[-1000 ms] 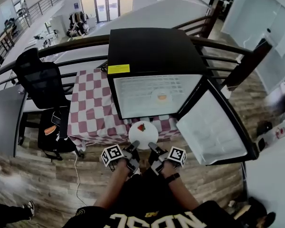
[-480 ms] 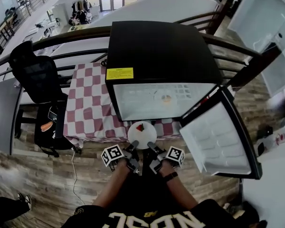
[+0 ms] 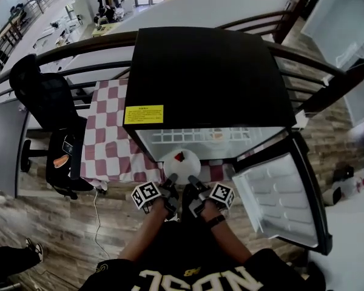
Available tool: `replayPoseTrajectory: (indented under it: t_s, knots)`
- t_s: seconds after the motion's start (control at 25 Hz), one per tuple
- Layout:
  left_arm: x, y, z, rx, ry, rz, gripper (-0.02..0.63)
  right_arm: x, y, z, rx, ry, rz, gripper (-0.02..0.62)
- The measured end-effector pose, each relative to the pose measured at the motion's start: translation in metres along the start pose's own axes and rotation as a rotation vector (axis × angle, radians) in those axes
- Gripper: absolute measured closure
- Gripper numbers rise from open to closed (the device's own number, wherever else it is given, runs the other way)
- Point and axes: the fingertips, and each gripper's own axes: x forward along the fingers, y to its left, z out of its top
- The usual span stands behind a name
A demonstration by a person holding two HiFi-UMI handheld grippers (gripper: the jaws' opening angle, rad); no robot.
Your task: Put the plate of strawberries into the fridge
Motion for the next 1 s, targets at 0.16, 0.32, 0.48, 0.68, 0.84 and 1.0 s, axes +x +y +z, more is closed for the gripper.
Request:
replayPoseTrajectory:
  t_s: [0.16,0.32,0.48,0.68,0.84,1.0]
  knots:
    - [0.017,0.004,0.010,-0.009,-0.022,0.025,0.571,0.014,-0.002,0.014,-0.011,-0.012,-0.027,0.566]
    - [0.032,0.010,0.018,-0.002,-0.032,0.073,0.571,0.027,-0.008,0.027,-0.024,-0.019,-0.064,0.565]
    - [0.046,0.011,0.026,0.013,-0.046,0.103,0.571,0.039,-0.012,0.041,-0.027,-0.036,-0.098,0.565]
    - [0.063,0.011,0.033,-0.005,-0.062,0.110,0.571,0.050,-0.014,0.058,-0.038,-0.069,-0.134,0.565]
    - [0.073,0.007,0.043,-0.012,-0.086,0.092,0.571,0.061,-0.009,0.068,-0.033,-0.077,-0.106,0.565]
    - [0.083,0.003,0.049,-0.021,-0.087,0.093,0.571,0.067,-0.006,0.079,-0.028,-0.085,-0.102,0.565]
